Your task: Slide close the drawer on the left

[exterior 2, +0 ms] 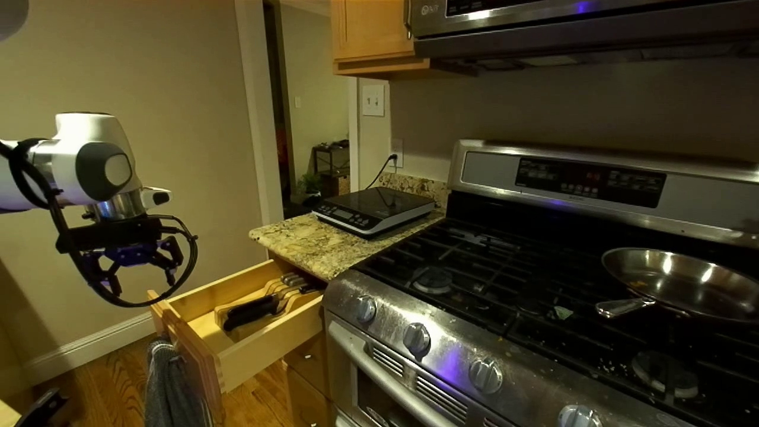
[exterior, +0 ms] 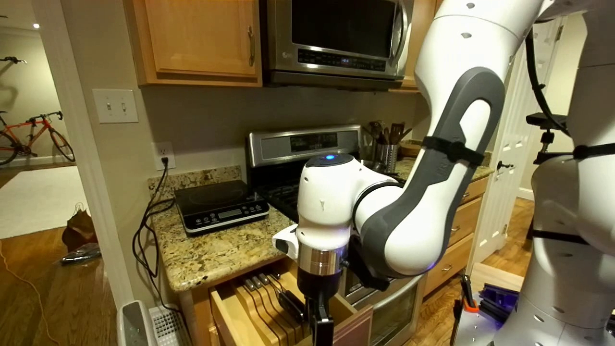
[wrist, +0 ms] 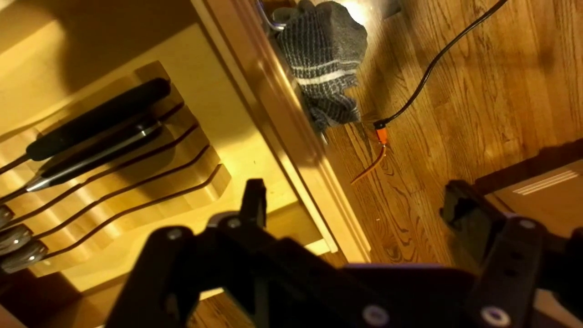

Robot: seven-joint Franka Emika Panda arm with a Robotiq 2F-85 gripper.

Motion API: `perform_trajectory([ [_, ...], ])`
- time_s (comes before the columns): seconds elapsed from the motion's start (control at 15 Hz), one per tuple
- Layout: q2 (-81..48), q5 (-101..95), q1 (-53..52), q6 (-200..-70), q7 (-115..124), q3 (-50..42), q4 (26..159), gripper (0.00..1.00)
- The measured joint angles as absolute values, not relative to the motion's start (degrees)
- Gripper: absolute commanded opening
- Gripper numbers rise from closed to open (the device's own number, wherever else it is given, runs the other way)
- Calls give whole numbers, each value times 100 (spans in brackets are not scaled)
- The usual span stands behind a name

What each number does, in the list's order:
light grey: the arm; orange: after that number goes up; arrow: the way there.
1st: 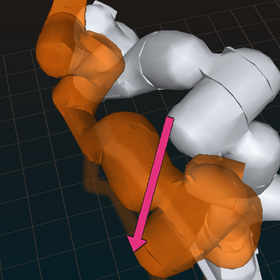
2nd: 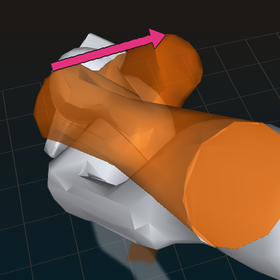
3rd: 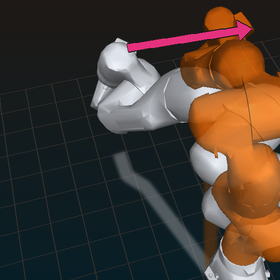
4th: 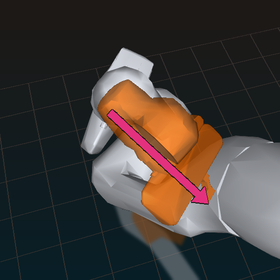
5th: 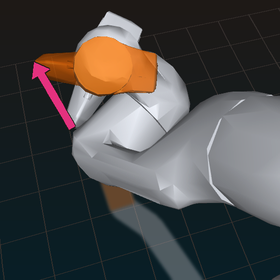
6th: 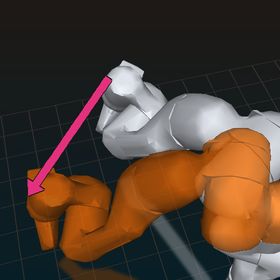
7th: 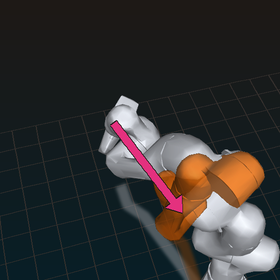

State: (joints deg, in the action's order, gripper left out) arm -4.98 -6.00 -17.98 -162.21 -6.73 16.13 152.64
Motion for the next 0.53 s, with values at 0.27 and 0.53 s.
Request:
perform_trajectory([
  [0.27,-476,-599,-1797,-16220,-673,1614,15257,100],
  [0.53,-648,-1227,-1800,-16365,-663,1572,15202,100],
])
